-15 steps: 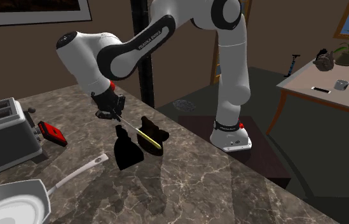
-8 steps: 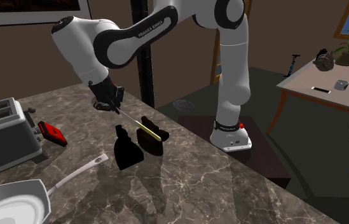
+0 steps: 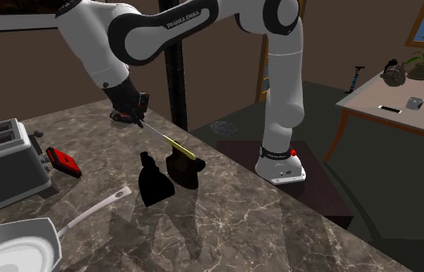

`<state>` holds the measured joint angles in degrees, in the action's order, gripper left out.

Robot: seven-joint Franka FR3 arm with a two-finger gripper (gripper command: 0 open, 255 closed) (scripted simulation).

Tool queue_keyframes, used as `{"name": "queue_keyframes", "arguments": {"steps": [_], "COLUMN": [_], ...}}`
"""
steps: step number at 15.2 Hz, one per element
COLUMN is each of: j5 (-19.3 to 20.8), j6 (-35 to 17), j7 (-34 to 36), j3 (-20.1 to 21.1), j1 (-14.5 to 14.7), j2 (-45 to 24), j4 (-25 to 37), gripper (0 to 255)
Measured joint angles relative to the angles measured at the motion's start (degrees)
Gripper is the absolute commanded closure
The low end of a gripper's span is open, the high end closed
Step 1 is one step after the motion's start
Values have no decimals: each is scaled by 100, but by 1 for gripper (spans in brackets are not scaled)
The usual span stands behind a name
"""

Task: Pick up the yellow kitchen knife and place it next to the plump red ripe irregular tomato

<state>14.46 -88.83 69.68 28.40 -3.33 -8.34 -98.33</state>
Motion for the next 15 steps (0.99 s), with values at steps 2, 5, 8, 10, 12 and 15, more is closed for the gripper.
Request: {"name": "queue_keyframes", "arguments": {"steps": [2, 5, 8, 10, 12, 15], "j5": [31, 179, 323, 421, 498, 634], "j6": [-5, 18, 2, 5, 44, 36], "j7": [-138, -412, -744, -978, -1215, -1512], "j3": [-61, -198, -357, -465, -562, -700], "j1": [-78, -219, -398, -519, -635, -778], "j2": [2, -197, -382, -531, -649, -924], "j4": [22, 283, 518, 717, 928, 1262], "gripper": [255, 255, 255, 255, 255, 255]}}
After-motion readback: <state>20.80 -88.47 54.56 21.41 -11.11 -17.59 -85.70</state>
